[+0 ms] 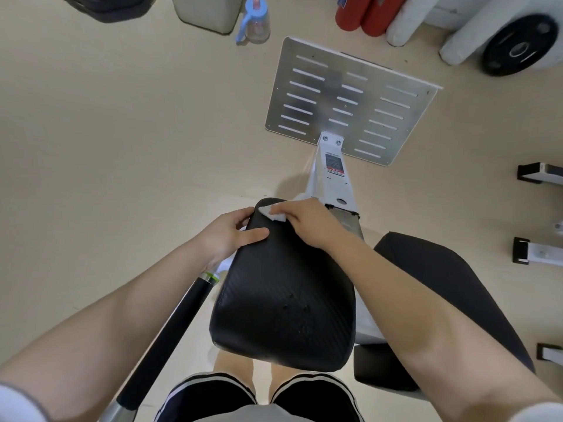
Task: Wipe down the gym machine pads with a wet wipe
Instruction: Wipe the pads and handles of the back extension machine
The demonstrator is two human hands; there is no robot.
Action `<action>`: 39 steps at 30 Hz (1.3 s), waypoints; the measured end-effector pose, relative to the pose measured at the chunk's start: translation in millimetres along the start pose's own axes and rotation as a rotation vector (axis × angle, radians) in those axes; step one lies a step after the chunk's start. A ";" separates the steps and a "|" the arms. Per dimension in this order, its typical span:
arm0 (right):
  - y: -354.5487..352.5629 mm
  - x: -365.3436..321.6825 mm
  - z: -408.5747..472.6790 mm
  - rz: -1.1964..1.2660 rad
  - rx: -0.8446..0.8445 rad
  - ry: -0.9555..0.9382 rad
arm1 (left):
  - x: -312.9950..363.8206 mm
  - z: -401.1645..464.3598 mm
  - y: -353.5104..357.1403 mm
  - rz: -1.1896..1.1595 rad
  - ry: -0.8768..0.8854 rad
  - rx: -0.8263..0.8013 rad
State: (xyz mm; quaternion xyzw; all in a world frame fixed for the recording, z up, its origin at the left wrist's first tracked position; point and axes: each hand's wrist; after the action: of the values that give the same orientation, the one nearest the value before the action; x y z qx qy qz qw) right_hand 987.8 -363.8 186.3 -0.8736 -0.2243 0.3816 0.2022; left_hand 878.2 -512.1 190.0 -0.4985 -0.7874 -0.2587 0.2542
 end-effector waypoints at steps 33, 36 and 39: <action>-8.1 57.3 -48.0 0.071 0.140 0.057 | 0.7 -48.6 25.7 -0.128 -0.055 0.014; 1.3 51.1 -79.2 0.111 0.119 -0.122 | 2.8 -50.3 27.8 -0.143 -0.057 0.023; 11.3 47.5 -111.7 0.193 0.096 -0.336 | 4.0 -52.3 30.5 -0.163 -0.052 0.043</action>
State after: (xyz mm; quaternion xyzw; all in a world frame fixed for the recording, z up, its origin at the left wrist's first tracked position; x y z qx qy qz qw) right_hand 1104.0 -367.5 223.1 -0.8046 -0.1513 0.5498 0.1660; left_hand 912.2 -532.8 235.8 -0.4336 -0.8372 -0.2483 0.2224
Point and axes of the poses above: each hand's wrist, its own z-axis towards the middle knuckle, its own y-axis out of the palm, x = y × z, and after that the axes turned 7 degrees about -x, right-handed
